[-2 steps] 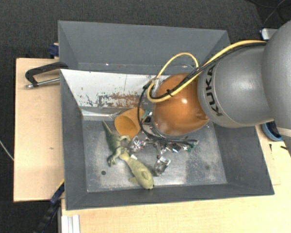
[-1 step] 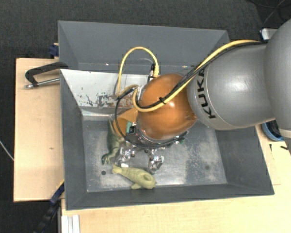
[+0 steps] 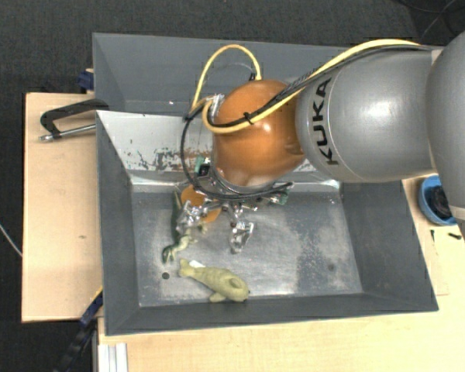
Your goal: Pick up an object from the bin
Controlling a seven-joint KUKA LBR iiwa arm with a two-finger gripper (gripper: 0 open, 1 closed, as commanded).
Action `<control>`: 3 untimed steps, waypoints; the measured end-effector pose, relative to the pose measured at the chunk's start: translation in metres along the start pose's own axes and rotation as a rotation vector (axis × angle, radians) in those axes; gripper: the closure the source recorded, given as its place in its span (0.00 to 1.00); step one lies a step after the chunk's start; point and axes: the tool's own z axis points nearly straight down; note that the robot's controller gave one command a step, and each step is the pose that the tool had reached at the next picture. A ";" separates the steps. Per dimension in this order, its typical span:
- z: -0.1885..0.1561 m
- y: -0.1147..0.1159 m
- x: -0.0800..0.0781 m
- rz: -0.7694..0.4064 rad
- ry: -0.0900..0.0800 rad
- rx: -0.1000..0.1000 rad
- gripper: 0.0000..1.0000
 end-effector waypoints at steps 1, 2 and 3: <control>0.043 0.010 -0.047 -0.212 0.003 -0.005 0.00; 0.042 0.001 -0.024 -0.340 0.002 -0.005 0.00; 0.041 0.001 -0.024 -0.341 0.002 -0.005 1.00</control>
Offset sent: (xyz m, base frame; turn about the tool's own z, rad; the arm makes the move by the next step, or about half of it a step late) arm 0.0062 0.0460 -0.0442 -0.2137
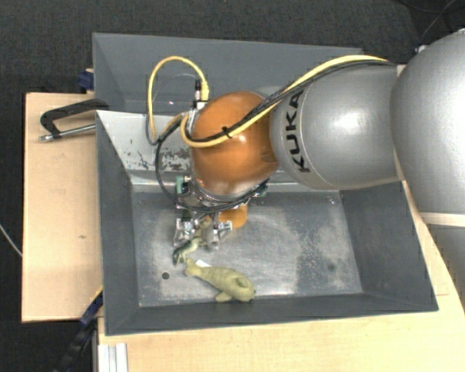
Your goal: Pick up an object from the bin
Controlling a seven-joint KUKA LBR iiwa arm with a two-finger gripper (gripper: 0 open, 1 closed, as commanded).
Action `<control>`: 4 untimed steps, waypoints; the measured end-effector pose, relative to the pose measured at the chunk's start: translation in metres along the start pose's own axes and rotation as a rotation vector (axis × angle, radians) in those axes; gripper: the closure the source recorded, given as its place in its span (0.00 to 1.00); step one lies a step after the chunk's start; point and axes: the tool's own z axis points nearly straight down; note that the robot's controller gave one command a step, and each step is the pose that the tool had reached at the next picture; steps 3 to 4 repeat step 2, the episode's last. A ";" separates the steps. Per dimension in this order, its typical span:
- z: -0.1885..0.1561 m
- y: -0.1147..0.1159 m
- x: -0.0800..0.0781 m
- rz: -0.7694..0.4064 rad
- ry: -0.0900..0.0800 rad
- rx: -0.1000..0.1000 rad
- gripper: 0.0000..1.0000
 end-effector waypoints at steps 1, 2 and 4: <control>-0.146 0.000 0.009 -0.055 -0.001 0.009 1.00; -0.158 0.008 0.012 -0.291 0.000 0.001 1.00; -0.158 0.008 0.012 -0.291 0.000 0.001 1.00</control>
Offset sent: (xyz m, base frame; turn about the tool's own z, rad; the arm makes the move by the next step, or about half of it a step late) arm -0.0035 -0.0114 0.1404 -0.0592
